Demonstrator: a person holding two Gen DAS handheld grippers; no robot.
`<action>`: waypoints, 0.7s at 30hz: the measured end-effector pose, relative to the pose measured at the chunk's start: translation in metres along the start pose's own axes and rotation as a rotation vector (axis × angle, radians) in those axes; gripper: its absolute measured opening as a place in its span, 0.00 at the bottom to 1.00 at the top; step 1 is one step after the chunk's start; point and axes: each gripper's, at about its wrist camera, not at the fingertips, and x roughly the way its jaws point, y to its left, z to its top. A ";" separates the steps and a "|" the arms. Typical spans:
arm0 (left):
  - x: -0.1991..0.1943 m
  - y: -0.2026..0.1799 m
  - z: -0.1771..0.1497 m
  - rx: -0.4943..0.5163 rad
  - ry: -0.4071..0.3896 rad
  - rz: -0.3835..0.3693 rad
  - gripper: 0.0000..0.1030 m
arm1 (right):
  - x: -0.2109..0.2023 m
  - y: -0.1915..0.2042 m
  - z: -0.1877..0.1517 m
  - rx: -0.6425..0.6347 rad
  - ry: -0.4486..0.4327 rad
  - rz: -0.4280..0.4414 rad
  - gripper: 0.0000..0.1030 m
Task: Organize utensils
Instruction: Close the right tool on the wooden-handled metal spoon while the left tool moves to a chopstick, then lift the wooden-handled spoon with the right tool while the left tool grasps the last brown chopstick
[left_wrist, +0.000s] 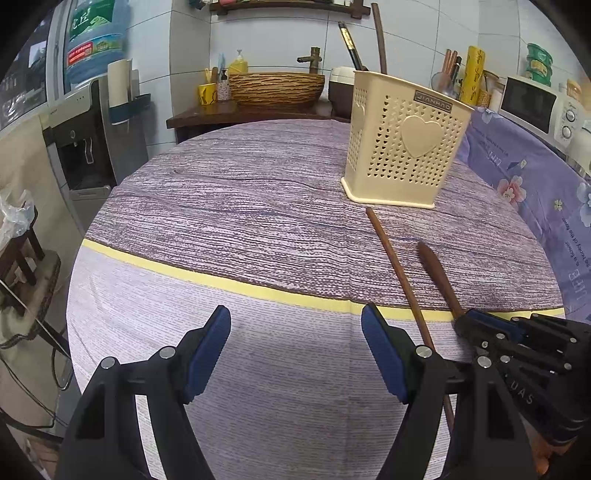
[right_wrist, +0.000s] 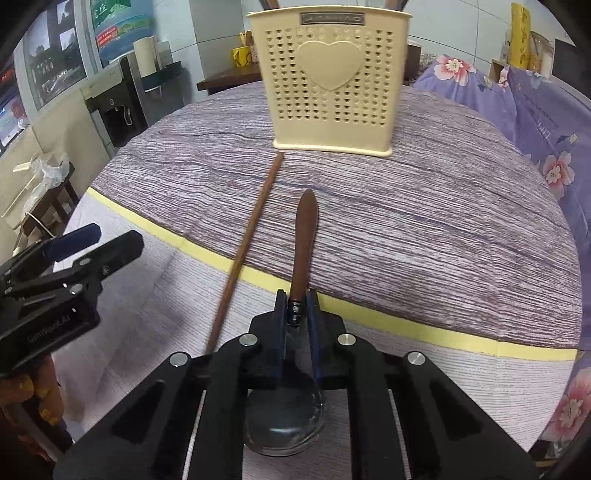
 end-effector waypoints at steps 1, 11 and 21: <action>0.001 -0.003 0.000 0.004 0.004 -0.005 0.71 | -0.002 -0.006 -0.001 0.004 -0.001 -0.007 0.11; 0.006 -0.027 0.005 0.036 0.024 -0.056 0.71 | -0.019 -0.076 -0.016 0.104 -0.023 -0.058 0.14; 0.009 -0.032 0.007 0.047 0.038 -0.061 0.71 | -0.006 -0.081 0.017 0.106 -0.034 -0.053 0.26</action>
